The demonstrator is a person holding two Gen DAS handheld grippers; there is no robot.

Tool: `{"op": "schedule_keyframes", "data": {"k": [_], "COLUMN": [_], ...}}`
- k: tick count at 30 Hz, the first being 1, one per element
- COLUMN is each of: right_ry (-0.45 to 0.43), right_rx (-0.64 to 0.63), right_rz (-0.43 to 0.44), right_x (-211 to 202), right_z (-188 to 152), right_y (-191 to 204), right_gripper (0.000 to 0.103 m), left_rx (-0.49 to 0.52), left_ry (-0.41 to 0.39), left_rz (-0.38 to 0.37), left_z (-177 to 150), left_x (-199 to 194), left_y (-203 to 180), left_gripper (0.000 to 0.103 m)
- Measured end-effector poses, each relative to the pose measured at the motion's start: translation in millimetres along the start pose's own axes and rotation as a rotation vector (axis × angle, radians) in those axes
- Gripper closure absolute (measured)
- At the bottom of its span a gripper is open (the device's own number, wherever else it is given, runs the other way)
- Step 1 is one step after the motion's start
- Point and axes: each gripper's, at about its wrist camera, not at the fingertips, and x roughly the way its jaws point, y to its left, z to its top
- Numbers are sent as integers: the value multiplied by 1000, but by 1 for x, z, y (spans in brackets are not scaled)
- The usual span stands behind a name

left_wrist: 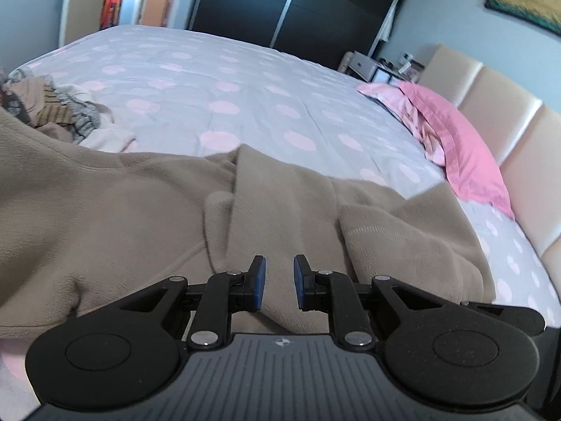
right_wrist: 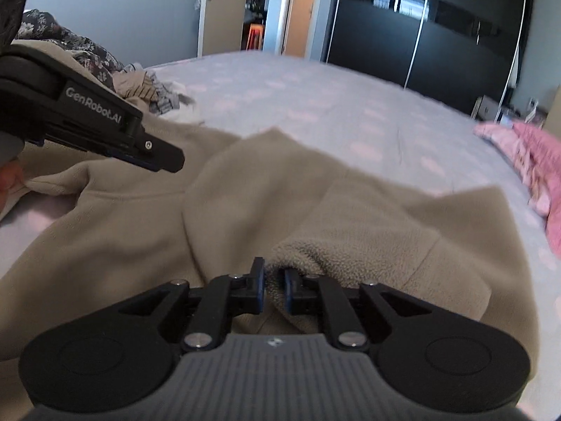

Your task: Fold clothes

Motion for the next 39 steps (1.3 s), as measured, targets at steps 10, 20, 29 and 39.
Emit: {"op": "schedule_keyframes", "data": {"k": [10, 20, 29, 39], "right_ry": [12, -166, -70, -231], "right_rx": [149, 438, 680, 334], "right_rz": [-2, -254, -146, -81], "right_x": [-46, -75, -46, -53], "right_z": [-20, -27, -42, 14], "right_y": [-10, -55, -81, -8], "right_gripper": [52, 53, 71, 91], "left_rx": [36, 82, 98, 43], "left_ry": [23, 44, 74, 3], "left_rz": [-15, -4, 35, 100], "left_z": [-6, -7, -9, 14], "left_x": [6, 8, 12, -19], "left_y": [-18, -35, -36, -11], "left_gripper": [83, 83, 82, 83]}}
